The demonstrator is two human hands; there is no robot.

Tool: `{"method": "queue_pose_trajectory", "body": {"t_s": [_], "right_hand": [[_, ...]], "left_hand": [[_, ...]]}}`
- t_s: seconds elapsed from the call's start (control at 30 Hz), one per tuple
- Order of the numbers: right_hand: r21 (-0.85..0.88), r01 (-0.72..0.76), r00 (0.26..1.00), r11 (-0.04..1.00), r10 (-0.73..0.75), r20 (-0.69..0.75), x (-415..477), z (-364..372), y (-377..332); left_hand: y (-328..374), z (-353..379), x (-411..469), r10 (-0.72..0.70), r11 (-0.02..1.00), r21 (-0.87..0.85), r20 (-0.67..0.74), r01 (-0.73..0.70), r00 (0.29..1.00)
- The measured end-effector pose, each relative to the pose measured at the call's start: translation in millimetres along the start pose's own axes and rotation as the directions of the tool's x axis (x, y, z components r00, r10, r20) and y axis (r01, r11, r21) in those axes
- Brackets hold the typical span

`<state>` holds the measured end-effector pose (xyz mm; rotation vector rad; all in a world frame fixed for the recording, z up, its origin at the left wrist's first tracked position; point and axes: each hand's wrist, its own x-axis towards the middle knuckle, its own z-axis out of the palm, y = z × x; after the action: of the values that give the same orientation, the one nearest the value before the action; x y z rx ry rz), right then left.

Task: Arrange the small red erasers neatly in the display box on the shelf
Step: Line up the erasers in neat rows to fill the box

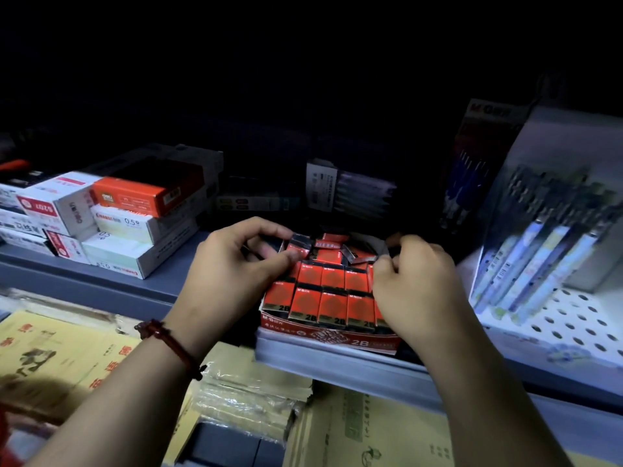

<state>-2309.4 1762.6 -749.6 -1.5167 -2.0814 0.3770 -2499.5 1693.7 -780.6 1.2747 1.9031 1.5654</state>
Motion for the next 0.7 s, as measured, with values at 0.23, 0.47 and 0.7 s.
{"method": "queue_pose_trajectory", "body": {"t_s": [0.23,0.47,0.7], "right_hand": [[0.194,0.131,0.991,0.972,-0.121,-0.063,0,1,2],[0.503,0.167,0.982,0.848,-0.189,-0.008,-4,-7,-5],[0.581,0.131,0.975,0.803,-0.212,0.073,-2,-11,-6]], "left_hand": [[12,0,4,-0.081,0.994,-0.078,0.008,0.082,0.997],[31,1,-7,-0.086,0.892,-0.434,0.105,0.123,0.991],[29,5,-10,0.031,0.943,-0.331,0.162,0.024,0.986]]}}
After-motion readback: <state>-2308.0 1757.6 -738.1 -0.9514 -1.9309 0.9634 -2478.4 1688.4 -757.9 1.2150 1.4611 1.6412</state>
